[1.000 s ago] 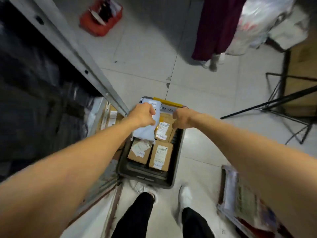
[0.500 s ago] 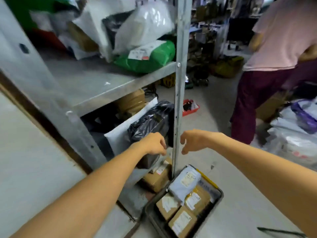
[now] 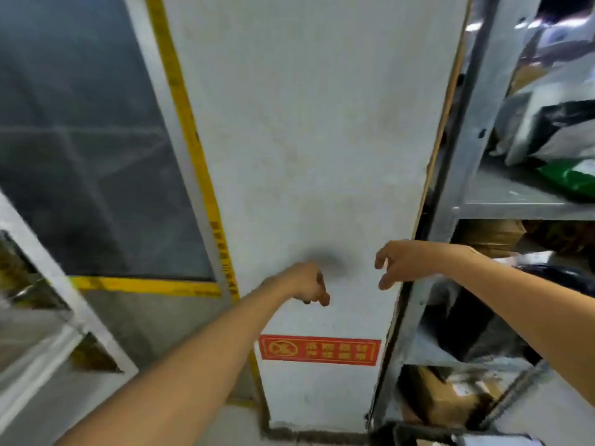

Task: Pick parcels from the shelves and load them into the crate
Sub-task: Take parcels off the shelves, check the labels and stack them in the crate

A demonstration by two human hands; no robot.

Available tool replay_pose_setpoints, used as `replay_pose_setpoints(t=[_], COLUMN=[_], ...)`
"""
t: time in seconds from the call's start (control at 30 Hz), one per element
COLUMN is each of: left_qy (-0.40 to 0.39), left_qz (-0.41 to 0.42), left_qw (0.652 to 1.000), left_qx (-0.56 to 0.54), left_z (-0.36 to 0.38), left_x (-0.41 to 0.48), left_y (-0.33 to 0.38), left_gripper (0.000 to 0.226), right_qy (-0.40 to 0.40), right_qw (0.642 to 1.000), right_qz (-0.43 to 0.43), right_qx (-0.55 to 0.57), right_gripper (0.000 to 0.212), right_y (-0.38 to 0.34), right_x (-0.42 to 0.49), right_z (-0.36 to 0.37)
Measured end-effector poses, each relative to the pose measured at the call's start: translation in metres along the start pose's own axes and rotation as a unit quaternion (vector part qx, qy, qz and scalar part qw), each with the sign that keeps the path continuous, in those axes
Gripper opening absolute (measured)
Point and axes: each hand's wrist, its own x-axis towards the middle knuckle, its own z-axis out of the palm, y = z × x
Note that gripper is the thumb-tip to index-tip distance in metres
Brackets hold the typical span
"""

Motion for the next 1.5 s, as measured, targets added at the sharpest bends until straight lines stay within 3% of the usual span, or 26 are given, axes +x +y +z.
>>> replay_pose_setpoints(t=[0.2, 0.37, 0.43, 0.6, 0.83, 1.0, 1.1, 1.23, 1.5], left_qy=[0.092, 0.177, 0.188, 0.254, 0.296, 0.359, 0.403, 0.447, 0.637], left_qz=[-0.138, -0.281, -0.332, -0.444, -0.573, -0.589, -0.549, -0.511, -0.425], left_qw=[0.986, 0.943, 0.924, 0.857, 0.764, 0.723, 0.732, 0.733, 0.635], left_qx=[-0.002, -0.025, -0.045, -0.072, -0.018, -0.031, -0.023, 0.044, 0.102], left_z=[-0.052, -0.082, -0.087, -0.087, -0.085, -0.118, -0.167, -0.244, -0.375], left_x=[-0.132, -0.265, -0.321, -0.447, -0.563, -0.596, -0.6, -0.612, -0.641], left_y=[-0.132, -0.212, -0.235, -0.265, -0.253, -0.245, -0.236, -0.223, -0.248], left_gripper=[0.029, 0.031, 0.027, 0.016, 0.037, 0.03, 0.03, 0.027, 0.019], right_qy=[-0.035, -0.012, -0.009, -0.05, -0.059, -0.014, 0.033, 0.106, 0.266], right_qw=[0.984, 0.934, 0.912, 0.857, 0.772, 0.747, 0.749, 0.746, 0.714], right_qz=[-0.158, -0.323, -0.376, -0.493, -0.618, -0.653, -0.653, -0.655, -0.642], right_qx=[-0.069, -0.153, -0.162, -0.141, -0.133, -0.124, -0.107, -0.046, 0.082], right_gripper=[0.048, 0.023, 0.027, 0.04, 0.03, 0.045, 0.033, 0.039, 0.03], right_y=[-0.184, -0.352, -0.412, -0.531, -0.628, -0.651, -0.656, -0.67, -0.726], right_x=[0.031, 0.026, 0.016, -0.031, -0.122, -0.148, -0.144, -0.138, -0.122], right_z=[-0.009, -0.005, 0.005, 0.022, 0.011, -0.019, -0.059, -0.133, -0.24])
